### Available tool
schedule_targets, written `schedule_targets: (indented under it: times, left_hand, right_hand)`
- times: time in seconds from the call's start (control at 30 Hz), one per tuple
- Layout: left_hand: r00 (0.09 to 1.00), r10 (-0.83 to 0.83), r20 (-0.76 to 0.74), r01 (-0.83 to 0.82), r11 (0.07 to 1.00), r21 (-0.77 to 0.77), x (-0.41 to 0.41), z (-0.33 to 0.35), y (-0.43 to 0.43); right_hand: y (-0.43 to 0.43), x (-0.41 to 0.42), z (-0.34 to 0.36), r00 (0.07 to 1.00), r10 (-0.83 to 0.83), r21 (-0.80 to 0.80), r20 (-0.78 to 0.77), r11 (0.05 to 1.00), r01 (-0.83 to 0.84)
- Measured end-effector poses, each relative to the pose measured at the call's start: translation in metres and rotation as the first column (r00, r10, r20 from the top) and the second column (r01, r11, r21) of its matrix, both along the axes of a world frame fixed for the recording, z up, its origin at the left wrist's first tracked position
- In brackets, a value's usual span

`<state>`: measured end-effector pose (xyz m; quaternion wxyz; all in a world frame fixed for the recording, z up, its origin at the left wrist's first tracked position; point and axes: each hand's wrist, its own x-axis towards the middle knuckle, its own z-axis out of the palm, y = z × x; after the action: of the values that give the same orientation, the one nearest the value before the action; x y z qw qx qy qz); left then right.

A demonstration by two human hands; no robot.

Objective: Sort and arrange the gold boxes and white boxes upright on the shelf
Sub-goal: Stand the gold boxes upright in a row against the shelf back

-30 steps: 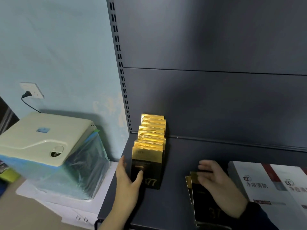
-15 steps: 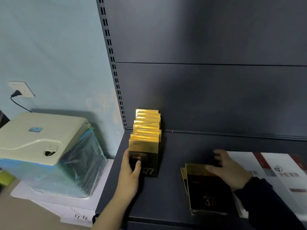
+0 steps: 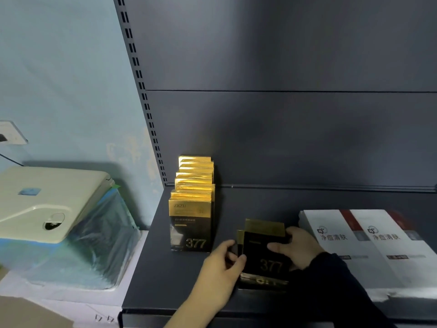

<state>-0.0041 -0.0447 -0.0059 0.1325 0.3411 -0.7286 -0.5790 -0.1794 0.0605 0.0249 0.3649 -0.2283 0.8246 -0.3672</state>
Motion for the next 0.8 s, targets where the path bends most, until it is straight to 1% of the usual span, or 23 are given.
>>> schedule_targets:
  times: [0.03, 0.07, 0.17, 0.23, 0.3, 0.4, 0.5, 0.57, 0.73, 0.8]
  left_hand:
    - [1.000, 0.008, -0.005, -0.008, 1.000, -0.003, 0.000, -0.001, -0.002]
    - [1.000, 0.017, -0.016, -0.017, 0.999, 0.031, 0.001, 0.000, -0.003]
    - [0.997, 0.031, -0.066, -0.015, 0.973, 0.229, 0.004, 0.004, -0.007]
    - [0.991, 0.031, -0.130, 0.007, 0.958, 0.288, 0.004, 0.007, -0.006]
    - [0.977, 0.031, -0.209, 0.033, 0.955, 0.295, 0.005, 0.014, -0.005]
    - [0.964, 0.033, -0.265, 0.040, 0.963, 0.266, 0.012, 0.026, -0.008]
    - [0.958, 0.031, -0.287, 0.042, 0.969, 0.244, 0.016, 0.029, -0.010]
    - [0.954, 0.038, -0.298, 0.037, 0.969, 0.243, 0.017, 0.030, -0.010]
    - [0.957, 0.030, -0.288, 0.035, 0.975, 0.217, 0.019, 0.030, -0.009]
    - [0.958, 0.030, -0.284, 0.032, 0.977, 0.211, 0.020, 0.031, -0.009]
  right_hand:
    - [0.001, 0.001, 0.001, 0.999, -0.033, -0.051, 0.012, 0.998, 0.033]
    - [0.003, 0.002, 0.001, 0.998, -0.059, -0.092, 0.006, 0.994, 0.059]
    - [0.005, 0.004, 0.004, 0.995, -0.080, -0.203, -0.064, 0.977, 0.066]
    - [0.003, 0.008, 0.007, 0.997, -0.072, -0.308, -0.020, 0.949, 0.062]
    - [-0.001, 0.013, 0.010, 0.998, -0.059, -0.386, 0.032, 0.920, 0.067]
    - [-0.004, 0.017, 0.013, 0.993, -0.046, -0.459, 0.110, 0.884, 0.092]
    - [-0.006, 0.020, 0.018, 0.992, -0.020, -0.510, 0.121, 0.856, 0.080]
    - [-0.008, 0.020, 0.019, 0.985, -0.023, -0.536, 0.168, 0.837, 0.111]
    - [-0.006, 0.021, 0.016, 0.967, -0.027, -0.544, 0.252, 0.823, 0.165]
    - [-0.006, 0.021, 0.015, 0.949, -0.033, -0.540, 0.313, 0.816, 0.207]
